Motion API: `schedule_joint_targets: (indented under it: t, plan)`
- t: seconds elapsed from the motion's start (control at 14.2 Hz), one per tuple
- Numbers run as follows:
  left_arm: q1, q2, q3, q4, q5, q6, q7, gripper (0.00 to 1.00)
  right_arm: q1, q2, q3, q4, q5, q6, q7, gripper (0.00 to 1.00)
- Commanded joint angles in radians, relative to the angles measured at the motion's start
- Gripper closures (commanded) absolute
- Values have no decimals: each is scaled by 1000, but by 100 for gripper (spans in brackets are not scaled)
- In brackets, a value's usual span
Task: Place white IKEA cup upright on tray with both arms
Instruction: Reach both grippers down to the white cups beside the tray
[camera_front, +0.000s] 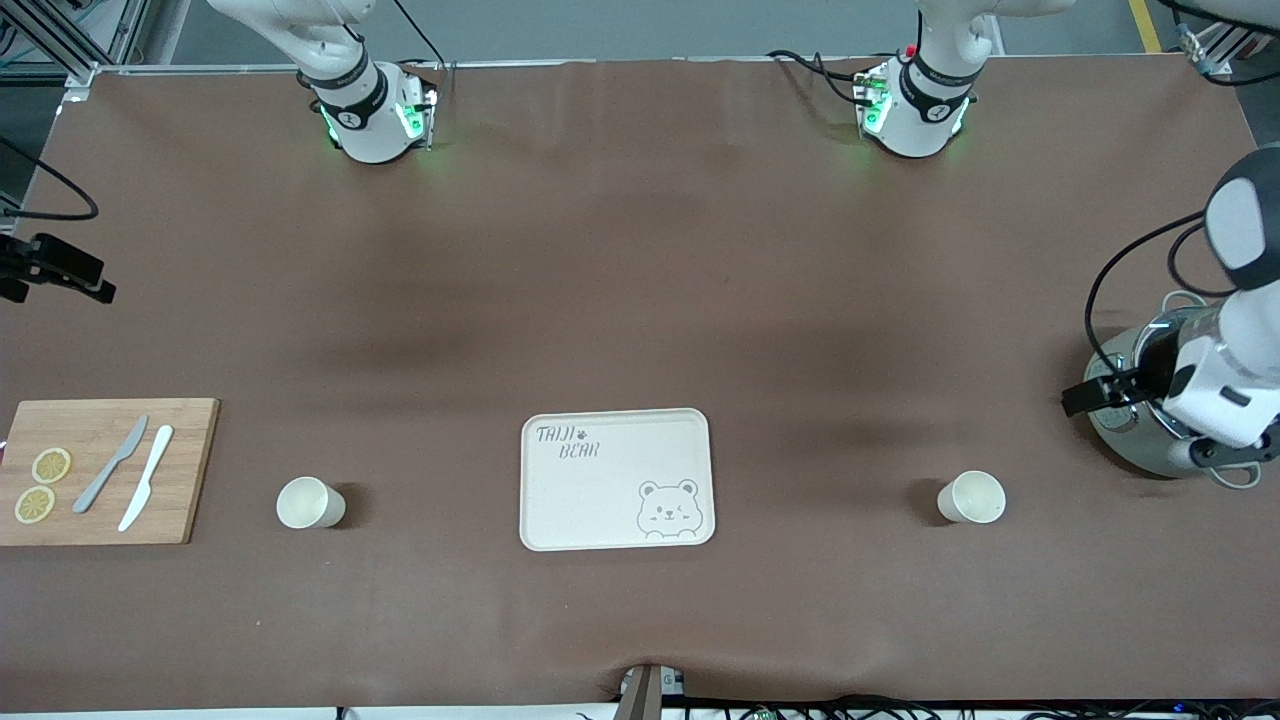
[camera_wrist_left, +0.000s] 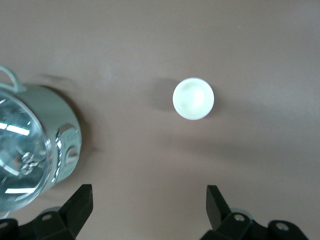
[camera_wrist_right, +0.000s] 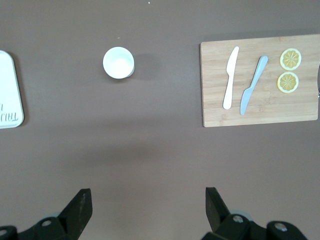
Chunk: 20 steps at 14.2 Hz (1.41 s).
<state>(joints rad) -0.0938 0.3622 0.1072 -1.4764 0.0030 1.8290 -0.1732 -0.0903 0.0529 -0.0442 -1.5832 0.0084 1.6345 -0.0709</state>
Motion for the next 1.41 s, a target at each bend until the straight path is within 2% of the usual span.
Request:
schedule_joint_targets:
  t: [0.0,0.21,0.42,0.92,1.34]
  plan:
    - [5,36,-6,-30,26,81,14,0,7,88,4,38,19,43,57,0]
    - [16,105,-6,-30,26,165,27,0,9,188,3,77,90,90,88,0]
    - [25,164,-6,-30,23,231,30,0,14,306,3,143,102,152,91,0]
    - [23,302,-11,-30,9,413,27,0,30,499,3,144,110,467,91,0]
    - [17,359,-14,-51,-1,507,24,0,30,599,3,140,111,640,89,0]
